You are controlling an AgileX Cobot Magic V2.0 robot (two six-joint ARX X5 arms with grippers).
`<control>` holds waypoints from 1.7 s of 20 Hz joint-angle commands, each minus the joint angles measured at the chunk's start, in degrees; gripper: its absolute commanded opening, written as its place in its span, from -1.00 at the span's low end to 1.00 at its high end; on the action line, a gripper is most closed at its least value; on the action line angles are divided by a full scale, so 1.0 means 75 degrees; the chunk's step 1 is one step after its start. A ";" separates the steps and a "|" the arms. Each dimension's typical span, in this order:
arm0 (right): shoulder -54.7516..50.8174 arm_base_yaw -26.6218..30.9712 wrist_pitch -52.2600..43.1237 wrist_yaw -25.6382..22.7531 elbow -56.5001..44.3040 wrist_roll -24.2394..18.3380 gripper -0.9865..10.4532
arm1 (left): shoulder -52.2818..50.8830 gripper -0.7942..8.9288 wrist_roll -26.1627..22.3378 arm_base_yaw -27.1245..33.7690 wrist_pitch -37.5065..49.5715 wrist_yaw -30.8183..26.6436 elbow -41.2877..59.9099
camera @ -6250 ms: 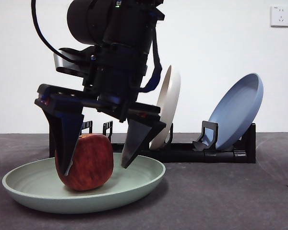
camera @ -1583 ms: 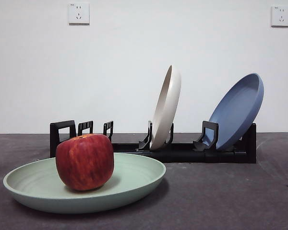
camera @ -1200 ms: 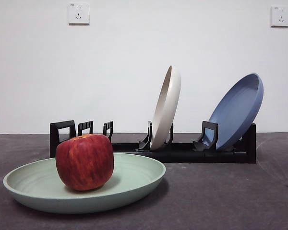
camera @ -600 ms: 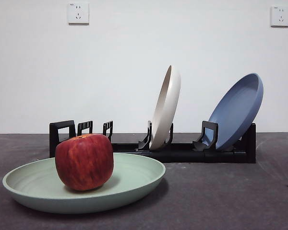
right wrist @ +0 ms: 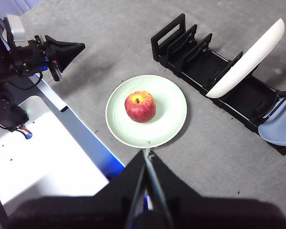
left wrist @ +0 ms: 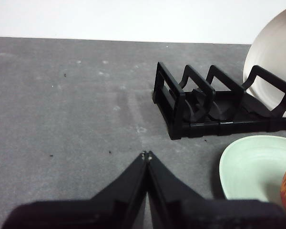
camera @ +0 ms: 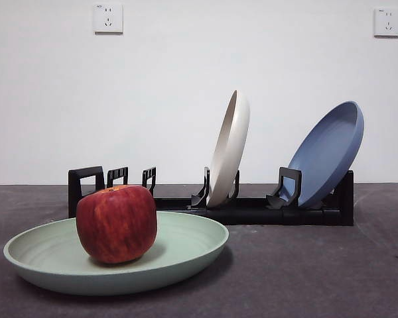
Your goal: Take the green plate from the plate rack,put the plate on the table,take the apple from the table,put the apple in the plate
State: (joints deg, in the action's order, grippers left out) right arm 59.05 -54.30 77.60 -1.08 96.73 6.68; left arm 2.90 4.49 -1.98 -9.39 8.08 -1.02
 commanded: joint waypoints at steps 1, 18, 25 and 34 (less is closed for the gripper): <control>0.0006 -0.0006 0.0184 -0.0009 -0.0047 0.0061 -0.85 | 0.0079 -0.84 -0.0070 0.0029 0.0061 -0.0026 0.0052; -0.0102 0.1451 -0.3057 -0.2812 -0.1102 -0.1186 -0.85 | 0.0423 -0.84 -0.0070 0.0029 0.0061 -0.0026 0.0052; -0.0845 0.4517 -0.6169 0.0731 -0.3774 -0.2107 -0.85 | 0.0557 -0.84 -0.0070 0.0029 0.0061 -0.0026 0.0052; -0.2343 0.7306 -0.8886 0.1600 -0.7187 -0.2095 -0.85 | 0.0801 -0.84 -0.0070 0.0029 0.0061 -0.0026 0.0052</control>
State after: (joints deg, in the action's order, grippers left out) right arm 42.74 -0.16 12.08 10.63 44.97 -8.62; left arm 8.78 4.49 -1.98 -9.37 8.08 -1.02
